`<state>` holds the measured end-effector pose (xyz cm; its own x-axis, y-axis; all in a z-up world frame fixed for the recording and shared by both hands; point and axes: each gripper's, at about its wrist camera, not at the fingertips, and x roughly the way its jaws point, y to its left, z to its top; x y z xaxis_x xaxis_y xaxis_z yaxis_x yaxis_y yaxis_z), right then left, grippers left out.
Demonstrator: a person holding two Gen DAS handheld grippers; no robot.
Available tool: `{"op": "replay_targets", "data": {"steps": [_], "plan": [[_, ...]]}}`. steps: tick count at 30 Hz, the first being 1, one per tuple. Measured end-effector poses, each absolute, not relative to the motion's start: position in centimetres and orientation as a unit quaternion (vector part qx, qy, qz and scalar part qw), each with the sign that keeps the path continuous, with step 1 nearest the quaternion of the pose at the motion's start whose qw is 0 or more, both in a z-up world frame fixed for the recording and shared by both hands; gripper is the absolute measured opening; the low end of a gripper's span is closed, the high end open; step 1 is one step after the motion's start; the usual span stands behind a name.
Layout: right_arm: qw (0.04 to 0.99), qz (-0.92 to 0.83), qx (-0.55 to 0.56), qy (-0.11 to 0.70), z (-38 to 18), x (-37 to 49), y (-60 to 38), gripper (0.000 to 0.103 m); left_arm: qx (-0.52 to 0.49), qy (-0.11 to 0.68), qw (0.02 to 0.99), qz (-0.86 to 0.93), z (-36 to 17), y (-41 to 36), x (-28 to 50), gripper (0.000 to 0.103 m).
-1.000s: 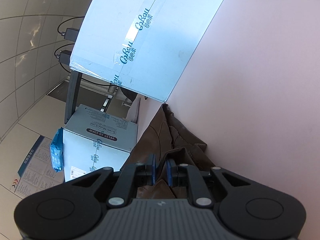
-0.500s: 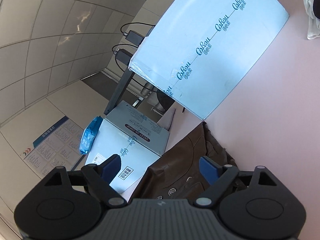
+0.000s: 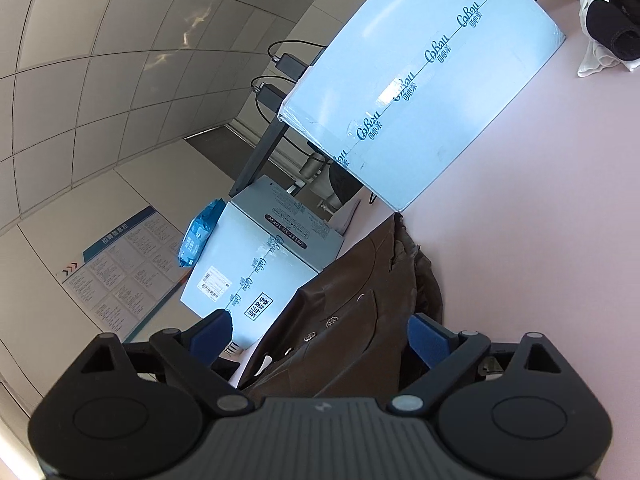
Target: Fold clothes
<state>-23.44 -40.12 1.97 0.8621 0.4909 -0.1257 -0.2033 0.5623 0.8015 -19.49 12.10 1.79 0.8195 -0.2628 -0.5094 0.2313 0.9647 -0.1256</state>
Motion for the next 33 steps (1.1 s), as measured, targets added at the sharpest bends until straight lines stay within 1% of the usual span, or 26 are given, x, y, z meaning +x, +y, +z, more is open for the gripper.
{"op": "replay_targets", "data": {"steps": [2, 3, 4, 5, 6, 7, 8, 12, 13, 18, 21, 23, 24, 26, 28, 29, 31, 33], "plan": [[0.873, 0.201, 0.407, 0.18, 1.8, -24.0, -39.9, 0.096, -0.025, 0.267, 0.956, -0.118, 1.5, 11.6, -19.2, 0.078], [0.876, 0.201, 0.398, 0.185, 1.7, -24.3, -39.8, 0.096, -0.028, 0.267, 0.956, -0.115, 1.4, 11.4, -19.1, 0.066], [0.879, 0.201, 0.389, 0.19, 1.6, -24.6, -39.7, 0.096, -0.036, 0.27, 0.955, -0.116, 1.3, 11.4, -19.0, 0.046], [0.881, 0.201, 0.381, 0.195, 1.5, -24.9, -39.7, 0.096, -0.048, 0.275, 0.953, -0.117, 1.2, 11.5, -18.8, 0.038], [0.884, 0.203, 0.371, 0.198, 1.4, -25.3, -39.6, 0.096, -0.061, 0.281, 0.95, -0.119, 1.1, 11.6, -18.6, 0.025], [0.887, 0.205, 0.362, 0.2, 1.4, -25.7, -39.5, 0.096, -0.074, 0.286, 0.948, -0.12, 0.9, 11.7, -18.4, 0.02], [0.89, 0.206, 0.353, 0.202, 1.3, -26.1, -39.5, 0.096, -0.079, 0.288, 0.947, -0.121, 0.8, 11.7, -18.3, 0.019], [0.898, 0.206, 0.325, 0.211, 1.1, -27.2, -39.3, 0.096, -0.062, 0.278, 0.952, -0.111, 1.1, 10.9, -18.6, 0.005], [0.901, 0.205, 0.319, 0.211, 1.1, -27.3, -39.2, 0.095, -0.061, 0.274, 0.954, -0.11, 1.3, 10.8, -18.7, 0.003], [0.914, 0.196, 0.283, 0.213, 1.2, -27.5, -38.8, 0.096, -0.049, 0.249, 0.962, -0.096, 2.4, 10.7, -19.1, 0.002], [0.914, 0.228, 0.252, 0.221, 1.5, -26.7, -38.1, 0.096, -0.045, 0.244, 0.965, -0.089, 3.1, 11.0, -18.7, 0.002], [0.913, 0.246, 0.233, 0.228, 1.6, -26.0, -37.4, 0.094, -0.033, 0.24, 0.967, -0.082, 3.9, 10.9, -18.2, 0.002], [0.912, 0.253, 0.225, 0.233, 1.6, -25.8, -37.0, 0.091, -0.022, 0.237, 0.968, -0.078, 4.3, 10.7, -18.0, 0.002], [0.91, 0.267, 0.208, 0.24, 1.7, -25.4, -36.2, 0.083, -0.003, 0.23, 0.971, -0.069, 4.9, 10.4, -17.9, 0.002], [0.909, 0.28, 0.192, 0.242, 1.7, -25.2, -35.3, 0.066, 0.007, 0.23, 0.971, -0.064, 5.8, 10.3, -17.9, 0.002], [0.907, 0.286, 0.183, 0.248, 1.7, -25.2, -34.9, 0.061, 0.009, 0.233, 0.97, -0.062, 6.1, 10.2, -17.9, 0.002], [0.906, 0.292, 0.164, 0.259, 1.6, -25.1, -34.1, 0.036, 0.013, 0.24, 0.969, -0.063, 6.8, 10.3, -17.9, 0.002], [0.905, 0.296, 0.158, 0.26, 1.4, -25.1, -33.6, 0.03, 0.015, 0.246, 0.967, -0.065, 7.4, 10.4, -18.1, 0.002]]}}
